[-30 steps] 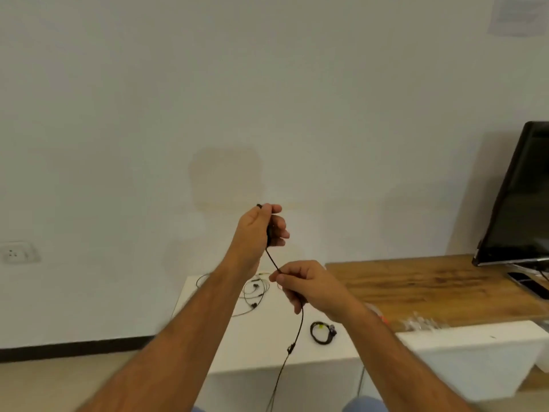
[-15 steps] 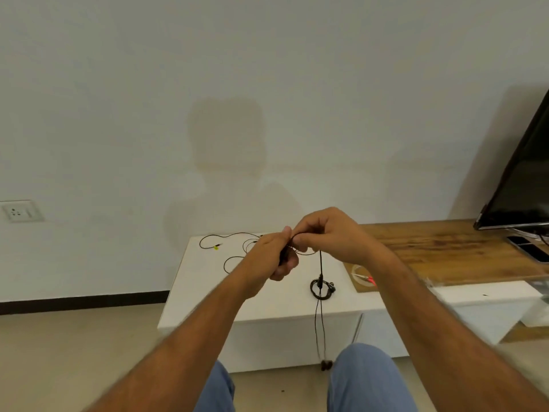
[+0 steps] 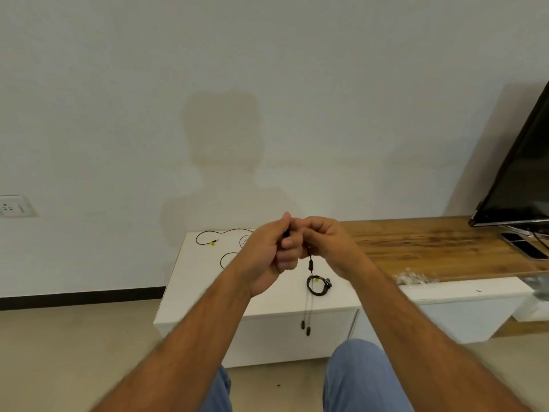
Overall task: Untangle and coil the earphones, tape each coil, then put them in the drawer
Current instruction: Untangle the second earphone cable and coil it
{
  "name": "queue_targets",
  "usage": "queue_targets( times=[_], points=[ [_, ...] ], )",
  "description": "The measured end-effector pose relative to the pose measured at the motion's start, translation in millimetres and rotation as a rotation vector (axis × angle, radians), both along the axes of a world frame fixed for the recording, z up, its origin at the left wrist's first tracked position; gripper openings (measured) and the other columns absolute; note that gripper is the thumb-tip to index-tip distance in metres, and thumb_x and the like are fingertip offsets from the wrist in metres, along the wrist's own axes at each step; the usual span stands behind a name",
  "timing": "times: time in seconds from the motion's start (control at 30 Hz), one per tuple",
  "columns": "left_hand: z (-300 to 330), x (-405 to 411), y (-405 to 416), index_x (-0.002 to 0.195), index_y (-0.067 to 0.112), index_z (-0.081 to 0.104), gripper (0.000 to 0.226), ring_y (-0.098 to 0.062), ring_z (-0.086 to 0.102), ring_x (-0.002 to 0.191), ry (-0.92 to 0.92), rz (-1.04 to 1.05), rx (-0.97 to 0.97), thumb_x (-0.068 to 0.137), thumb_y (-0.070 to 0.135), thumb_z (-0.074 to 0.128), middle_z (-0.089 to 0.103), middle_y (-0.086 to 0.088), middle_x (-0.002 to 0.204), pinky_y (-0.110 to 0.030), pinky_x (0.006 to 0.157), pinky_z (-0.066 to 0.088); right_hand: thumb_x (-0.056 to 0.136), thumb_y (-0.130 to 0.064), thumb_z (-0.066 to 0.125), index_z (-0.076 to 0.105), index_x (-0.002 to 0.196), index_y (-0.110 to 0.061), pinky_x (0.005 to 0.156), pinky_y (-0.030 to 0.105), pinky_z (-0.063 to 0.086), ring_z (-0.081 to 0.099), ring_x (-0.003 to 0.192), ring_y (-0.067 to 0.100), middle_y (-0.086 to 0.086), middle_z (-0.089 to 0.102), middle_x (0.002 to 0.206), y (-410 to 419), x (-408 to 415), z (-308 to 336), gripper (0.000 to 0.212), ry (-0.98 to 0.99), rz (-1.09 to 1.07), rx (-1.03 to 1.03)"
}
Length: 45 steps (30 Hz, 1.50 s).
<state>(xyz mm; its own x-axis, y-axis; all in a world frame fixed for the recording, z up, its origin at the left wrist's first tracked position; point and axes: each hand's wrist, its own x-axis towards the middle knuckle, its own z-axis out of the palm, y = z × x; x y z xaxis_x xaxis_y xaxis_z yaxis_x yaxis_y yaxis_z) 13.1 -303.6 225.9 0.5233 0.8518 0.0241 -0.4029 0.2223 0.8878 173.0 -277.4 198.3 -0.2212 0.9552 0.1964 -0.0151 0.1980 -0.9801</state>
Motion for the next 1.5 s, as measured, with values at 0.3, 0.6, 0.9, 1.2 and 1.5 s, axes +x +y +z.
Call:
queue_targets(
  times=[0.3,0.6,0.9,1.2,1.5],
  points=[
    [1.7,-0.5,25.0,0.11,0.011,0.06,0.03,-0.016,0.067,0.071,0.044,0.284,0.133,0.105,0.024,0.034,0.067,0.0,0.077,-0.028,0.066,0.056,0.1,-0.012,0.05,0.066,0.098,-0.007,0.054,0.032,0.049,0.053,0.053,0.017,0.005,0.059,0.066,-23.8,-31.7,-31.4,0.017,-0.091,0.064,-0.13],
    [-8.0,-11.6,52.4,0.108,0.012,0.06,0.028,-0.016,0.072,0.086,0.479,0.511,0.436,0.105,0.02,0.034,0.075,-0.003,0.089,-0.034,0.085,0.056,0.095,-0.015,0.06,0.062,0.112,-0.027,0.044,0.023,0.031,0.038,0.045,0.01,0.001,0.059,0.06,-30.1,-31.2,-5.9,0.021,-0.298,0.119,-0.15],
    [-13.4,-23.5,45.6,0.098,0.007,0.063,0.036,-0.014,0.058,0.055,0.859,0.105,0.305,0.105,0.026,0.032,0.068,-0.006,0.074,-0.034,0.065,0.053,0.093,-0.022,0.064,0.071,0.088,-0.014,0.049,0.02,0.031,0.037,0.052,0.009,0.002,0.047,0.059,-16.6,3.0,32.9,0.012,-0.581,-0.002,0.105],
    [-7.2,-9.6,15.0,0.08,0.015,0.056,0.042,-0.007,0.02,0.044,0.242,-0.227,-0.126,0.099,0.047,0.036,0.031,0.004,0.055,-0.019,0.043,0.017,0.088,-0.002,0.067,0.07,0.088,0.0,0.045,0.014,0.035,0.044,0.046,0.004,-0.008,0.055,0.051,6.2,17.7,52.6,0.004,-0.32,-0.041,0.16],
    [10.8,-2.7,10.4,0.081,0.017,0.047,0.028,-0.011,0.038,0.051,-0.032,-0.118,-0.025,0.1,0.035,0.037,0.043,0.002,0.061,-0.02,0.044,0.033,0.09,-0.028,0.066,0.072,0.071,-0.026,0.045,0.024,0.038,0.049,0.052,0.017,0.0,0.06,0.061,-7.2,-10.4,0.9,0.02,0.047,0.019,0.048]
  ],
)
